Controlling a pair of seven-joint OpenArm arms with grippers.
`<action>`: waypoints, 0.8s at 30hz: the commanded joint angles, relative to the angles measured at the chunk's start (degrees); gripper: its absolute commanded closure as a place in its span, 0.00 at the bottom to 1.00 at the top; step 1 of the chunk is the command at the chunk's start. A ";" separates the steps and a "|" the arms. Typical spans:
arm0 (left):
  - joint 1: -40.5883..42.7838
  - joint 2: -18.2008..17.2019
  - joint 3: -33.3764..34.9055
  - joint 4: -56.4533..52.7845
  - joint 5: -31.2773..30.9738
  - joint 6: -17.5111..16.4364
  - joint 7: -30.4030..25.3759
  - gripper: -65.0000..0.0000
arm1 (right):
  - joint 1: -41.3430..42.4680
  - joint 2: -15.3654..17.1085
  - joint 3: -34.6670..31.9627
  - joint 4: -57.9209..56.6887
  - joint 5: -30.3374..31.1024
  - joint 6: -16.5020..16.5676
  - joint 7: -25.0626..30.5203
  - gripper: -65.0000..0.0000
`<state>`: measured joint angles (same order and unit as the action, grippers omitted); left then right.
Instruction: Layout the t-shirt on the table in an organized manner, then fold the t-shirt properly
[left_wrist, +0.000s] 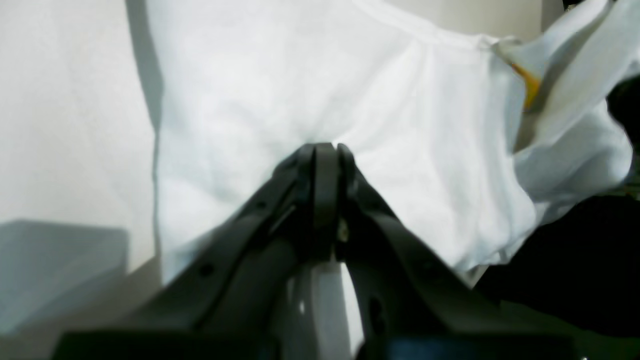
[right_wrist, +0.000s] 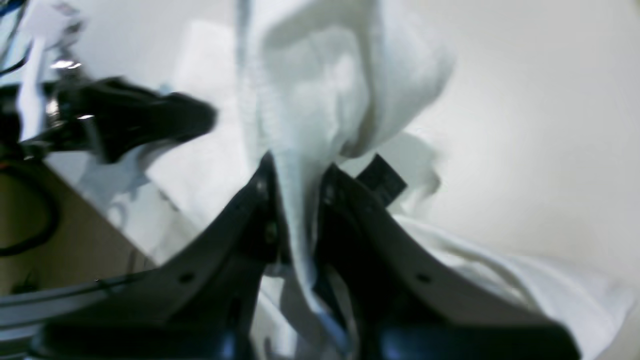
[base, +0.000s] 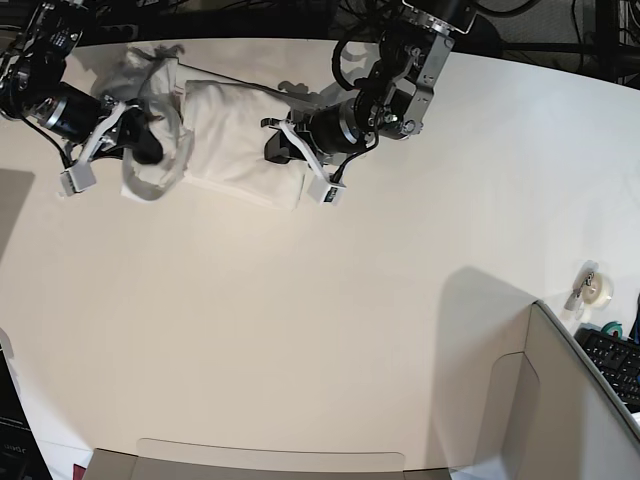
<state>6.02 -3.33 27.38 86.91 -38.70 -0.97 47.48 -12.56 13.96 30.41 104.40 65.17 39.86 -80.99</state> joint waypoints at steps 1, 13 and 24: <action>0.79 -0.58 0.10 -0.98 7.18 4.97 4.69 1.00 | 0.64 -0.37 -1.36 1.93 -0.24 0.14 0.99 1.00; 2.20 -0.93 0.10 15.81 7.09 4.80 14.36 1.00 | 2.58 -10.22 -10.94 8.35 -13.43 0.14 0.99 1.00; 5.98 -4.27 -0.34 24.16 7.18 4.97 17.97 1.00 | 3.55 -10.83 -10.77 11.34 -13.34 0.14 0.99 1.00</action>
<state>12.23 -7.97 27.09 110.08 -30.65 4.34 66.00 -9.50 3.03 19.62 114.72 50.35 39.88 -81.06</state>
